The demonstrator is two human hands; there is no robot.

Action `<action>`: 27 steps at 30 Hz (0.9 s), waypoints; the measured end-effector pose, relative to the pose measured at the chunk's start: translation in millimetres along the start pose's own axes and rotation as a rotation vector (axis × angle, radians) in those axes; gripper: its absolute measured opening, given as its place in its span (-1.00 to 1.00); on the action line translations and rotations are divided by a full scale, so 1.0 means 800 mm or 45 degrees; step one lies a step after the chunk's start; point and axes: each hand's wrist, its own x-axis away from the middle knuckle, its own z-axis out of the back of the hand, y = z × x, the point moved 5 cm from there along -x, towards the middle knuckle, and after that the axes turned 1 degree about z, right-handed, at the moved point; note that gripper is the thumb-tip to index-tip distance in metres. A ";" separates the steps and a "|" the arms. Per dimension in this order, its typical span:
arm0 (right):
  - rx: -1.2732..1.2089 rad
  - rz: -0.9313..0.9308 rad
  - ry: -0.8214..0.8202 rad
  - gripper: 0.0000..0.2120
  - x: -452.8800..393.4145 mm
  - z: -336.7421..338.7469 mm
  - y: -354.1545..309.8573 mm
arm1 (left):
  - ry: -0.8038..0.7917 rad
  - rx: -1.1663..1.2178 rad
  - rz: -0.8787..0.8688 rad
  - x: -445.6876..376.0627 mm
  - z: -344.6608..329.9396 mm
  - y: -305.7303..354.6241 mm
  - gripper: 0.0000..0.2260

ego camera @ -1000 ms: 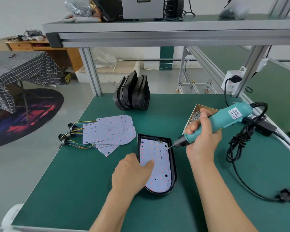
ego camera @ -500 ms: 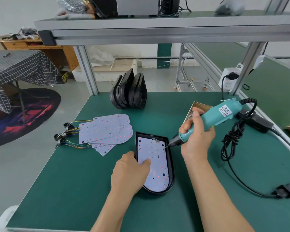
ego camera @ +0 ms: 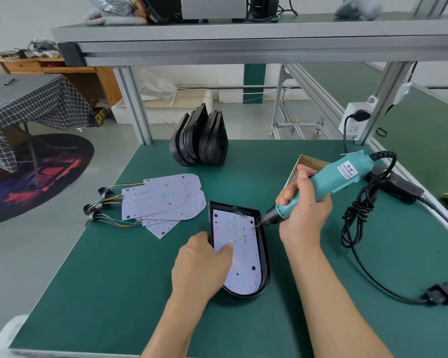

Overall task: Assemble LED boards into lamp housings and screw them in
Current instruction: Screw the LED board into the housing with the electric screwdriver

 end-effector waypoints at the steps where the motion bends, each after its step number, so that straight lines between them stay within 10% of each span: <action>1: 0.003 0.002 -0.003 -0.98 0.001 0.000 -0.001 | 0.003 -0.003 0.004 0.001 0.000 0.000 -0.71; 27: 0.094 0.045 -0.033 -0.86 0.015 -0.017 -0.010 | -0.002 -0.080 0.007 0.009 0.006 0.008 -0.72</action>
